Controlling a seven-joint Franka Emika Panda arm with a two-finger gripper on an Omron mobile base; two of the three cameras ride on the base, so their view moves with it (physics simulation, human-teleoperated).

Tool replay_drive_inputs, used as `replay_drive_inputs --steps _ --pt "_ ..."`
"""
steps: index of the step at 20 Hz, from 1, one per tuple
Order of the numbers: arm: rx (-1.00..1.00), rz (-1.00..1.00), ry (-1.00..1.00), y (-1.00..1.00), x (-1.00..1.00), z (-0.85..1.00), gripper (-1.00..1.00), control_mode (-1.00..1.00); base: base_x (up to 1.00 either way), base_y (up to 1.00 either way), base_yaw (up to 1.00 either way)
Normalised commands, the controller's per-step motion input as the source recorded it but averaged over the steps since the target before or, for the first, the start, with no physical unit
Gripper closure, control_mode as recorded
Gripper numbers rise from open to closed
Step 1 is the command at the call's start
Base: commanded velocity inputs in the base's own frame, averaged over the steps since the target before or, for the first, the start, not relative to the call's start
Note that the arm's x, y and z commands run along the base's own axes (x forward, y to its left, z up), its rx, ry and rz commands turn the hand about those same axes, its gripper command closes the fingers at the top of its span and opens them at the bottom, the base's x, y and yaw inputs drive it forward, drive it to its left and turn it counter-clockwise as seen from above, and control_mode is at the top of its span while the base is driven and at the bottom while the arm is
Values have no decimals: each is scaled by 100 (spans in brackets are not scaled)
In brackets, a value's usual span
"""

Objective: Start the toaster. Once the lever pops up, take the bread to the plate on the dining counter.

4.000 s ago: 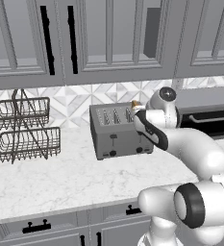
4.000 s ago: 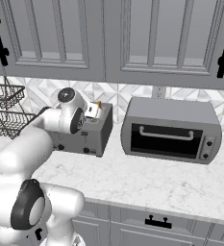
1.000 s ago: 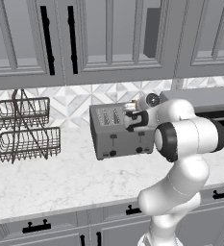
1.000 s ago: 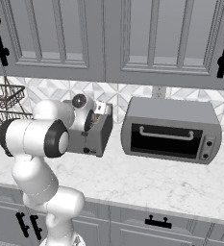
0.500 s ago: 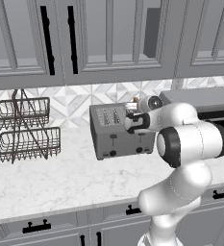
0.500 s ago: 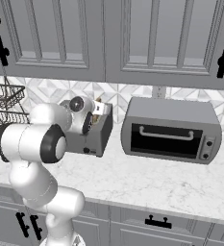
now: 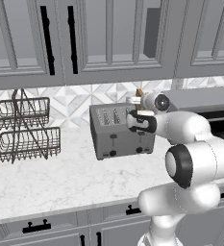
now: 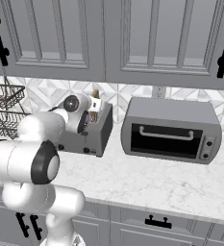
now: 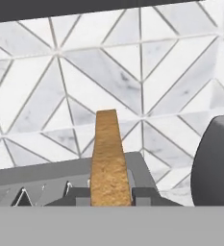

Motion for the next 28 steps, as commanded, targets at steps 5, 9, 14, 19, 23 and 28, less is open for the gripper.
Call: replay_drive_inputs --steps 5,9,14,19,23,28 --pt "6 0 1 0 -71 52 100 -100 0 0 0" --pt "10 0 12 0 -97 61 100 -100 0 0 0" --pt "11 0 23 0 -97 75 100 -100 0 0 0" --pt "4 0 31 0 -98 47 100 -100 0 0 0" --pt "0 0 21 0 -100 1 100 -100 0 0 0" --pt "0 0 9 0 -100 0 100 -100 0 0 0"
